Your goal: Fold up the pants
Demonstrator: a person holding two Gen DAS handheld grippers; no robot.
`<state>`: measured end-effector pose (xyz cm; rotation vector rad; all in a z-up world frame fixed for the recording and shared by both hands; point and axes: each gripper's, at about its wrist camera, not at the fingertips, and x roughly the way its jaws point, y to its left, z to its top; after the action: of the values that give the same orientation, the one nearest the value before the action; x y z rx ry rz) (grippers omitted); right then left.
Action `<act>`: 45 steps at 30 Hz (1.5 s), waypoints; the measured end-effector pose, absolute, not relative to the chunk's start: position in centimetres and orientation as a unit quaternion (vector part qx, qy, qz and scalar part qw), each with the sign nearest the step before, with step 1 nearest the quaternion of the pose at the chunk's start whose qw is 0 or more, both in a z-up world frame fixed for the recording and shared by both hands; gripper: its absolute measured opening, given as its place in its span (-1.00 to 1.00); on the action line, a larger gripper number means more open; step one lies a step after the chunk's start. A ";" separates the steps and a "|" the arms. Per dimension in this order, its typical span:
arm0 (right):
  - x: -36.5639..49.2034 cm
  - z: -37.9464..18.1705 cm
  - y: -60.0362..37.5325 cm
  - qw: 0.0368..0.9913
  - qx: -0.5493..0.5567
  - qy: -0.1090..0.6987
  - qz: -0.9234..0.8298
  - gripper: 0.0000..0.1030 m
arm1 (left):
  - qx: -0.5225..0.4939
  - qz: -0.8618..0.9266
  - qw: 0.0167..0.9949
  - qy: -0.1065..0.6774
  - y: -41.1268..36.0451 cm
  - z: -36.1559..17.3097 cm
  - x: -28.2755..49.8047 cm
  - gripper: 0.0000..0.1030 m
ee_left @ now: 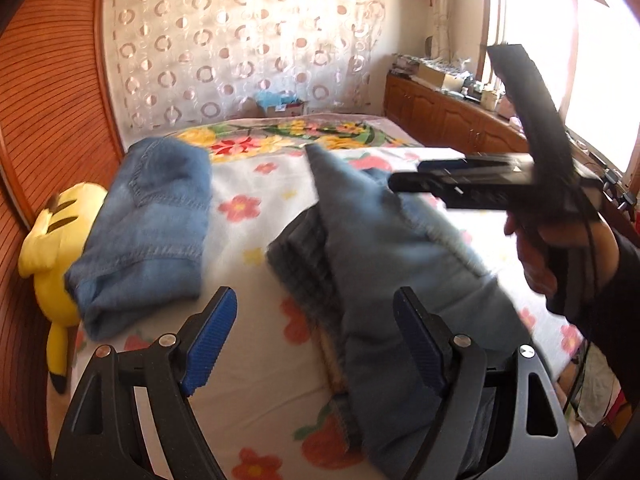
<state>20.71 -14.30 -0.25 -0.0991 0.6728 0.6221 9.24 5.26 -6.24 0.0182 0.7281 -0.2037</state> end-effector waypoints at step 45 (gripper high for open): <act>20.3 -2.5 -16.8 0.845 0.042 0.368 0.386 -0.63 | -0.022 -0.160 0.904 0.395 3.4 -9.2 13.3 -0.57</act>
<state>20.29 -16.83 -2.54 0.0888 0.7764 0.8147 13.28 3.38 -9.18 -0.0461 0.8166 -0.3307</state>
